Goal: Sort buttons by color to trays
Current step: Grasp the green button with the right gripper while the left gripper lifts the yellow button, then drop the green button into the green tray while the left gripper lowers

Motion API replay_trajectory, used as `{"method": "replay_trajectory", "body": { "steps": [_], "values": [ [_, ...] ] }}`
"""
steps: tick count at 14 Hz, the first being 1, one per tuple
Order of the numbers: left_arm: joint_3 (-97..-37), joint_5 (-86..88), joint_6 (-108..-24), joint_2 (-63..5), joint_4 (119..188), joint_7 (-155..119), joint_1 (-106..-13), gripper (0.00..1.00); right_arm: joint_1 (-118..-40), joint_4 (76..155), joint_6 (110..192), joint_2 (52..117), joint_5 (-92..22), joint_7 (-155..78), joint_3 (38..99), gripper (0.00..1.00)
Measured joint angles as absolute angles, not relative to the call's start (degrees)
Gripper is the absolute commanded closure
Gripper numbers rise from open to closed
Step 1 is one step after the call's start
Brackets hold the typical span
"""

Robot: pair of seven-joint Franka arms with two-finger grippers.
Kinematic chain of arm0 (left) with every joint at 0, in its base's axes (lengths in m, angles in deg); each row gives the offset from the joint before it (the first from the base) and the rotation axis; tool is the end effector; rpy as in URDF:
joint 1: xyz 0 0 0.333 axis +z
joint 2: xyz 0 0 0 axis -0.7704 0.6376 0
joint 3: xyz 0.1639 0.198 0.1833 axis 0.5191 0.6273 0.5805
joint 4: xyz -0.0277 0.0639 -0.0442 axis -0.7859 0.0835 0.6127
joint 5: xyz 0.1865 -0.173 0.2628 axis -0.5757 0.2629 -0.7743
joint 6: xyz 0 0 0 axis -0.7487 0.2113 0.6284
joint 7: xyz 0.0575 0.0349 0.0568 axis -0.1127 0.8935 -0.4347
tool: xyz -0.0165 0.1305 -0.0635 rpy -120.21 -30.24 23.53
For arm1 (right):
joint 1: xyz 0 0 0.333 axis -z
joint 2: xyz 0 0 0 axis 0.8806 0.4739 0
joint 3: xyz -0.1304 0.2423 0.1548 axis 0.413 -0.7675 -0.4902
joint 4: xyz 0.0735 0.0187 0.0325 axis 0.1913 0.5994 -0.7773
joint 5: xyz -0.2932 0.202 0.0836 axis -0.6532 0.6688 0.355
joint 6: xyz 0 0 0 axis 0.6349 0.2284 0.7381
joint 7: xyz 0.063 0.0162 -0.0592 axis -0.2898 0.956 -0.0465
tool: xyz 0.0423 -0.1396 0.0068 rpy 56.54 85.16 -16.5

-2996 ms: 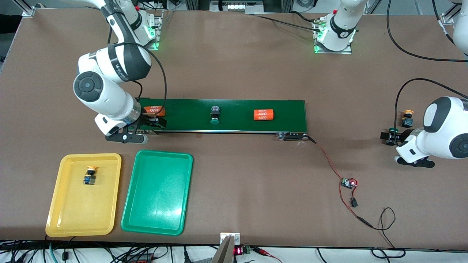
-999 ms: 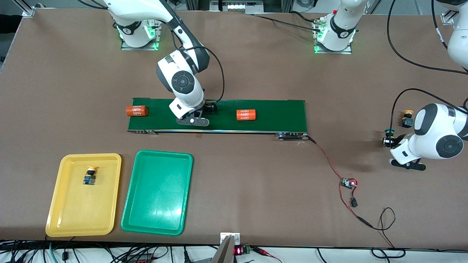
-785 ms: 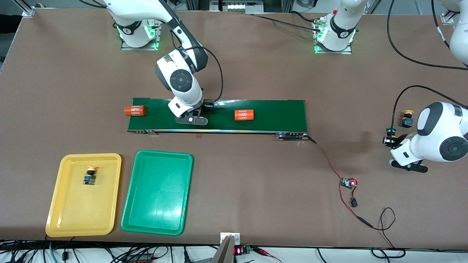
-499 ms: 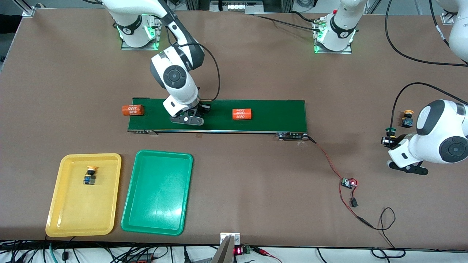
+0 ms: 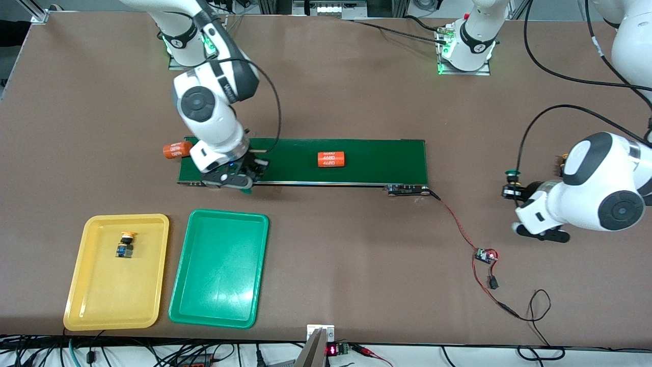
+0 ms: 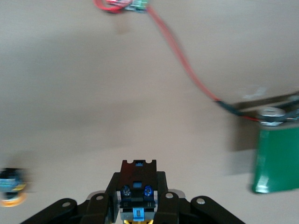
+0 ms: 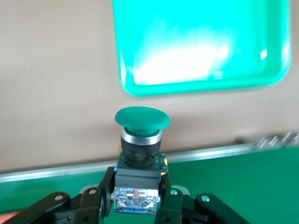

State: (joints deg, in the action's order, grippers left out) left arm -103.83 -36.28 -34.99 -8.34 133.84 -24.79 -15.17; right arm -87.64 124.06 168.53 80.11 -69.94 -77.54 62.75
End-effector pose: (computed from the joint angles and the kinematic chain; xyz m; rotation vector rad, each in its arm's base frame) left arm 0.6244 -0.0267 0.3141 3.0264 -0.2077 -0.6078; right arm 0.5564 0.2761 0.3206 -3.0552 0.2343 -0.1234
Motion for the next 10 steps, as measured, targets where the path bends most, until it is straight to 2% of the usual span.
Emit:
{"method": "replay_trajectory", "body": {
  "steps": [5, 7, 10],
  "values": [
    [-104.04, -27.31, -35.40, -8.19, 133.85, -32.00, -23.12, 0.80, -79.29, 113.79, 163.75, 85.25, -70.11, -64.67, 64.19, 1.00],
    [-104.05, -25.64, -37.80, -7.91, 134.12, -35.19, -26.83, 0.80, -78.92, 108.46, 160.24, 88.41, -70.21, -63.29, 64.22, 1.00],
    [-103.02, -25.62, -43.28, -7.35, 135.89, -41.51, -34.82, 0.80, -79.48, 100.82, 159.22, 93.28, -70.62, -63.07, 64.21, 1.00]
  ]
}}
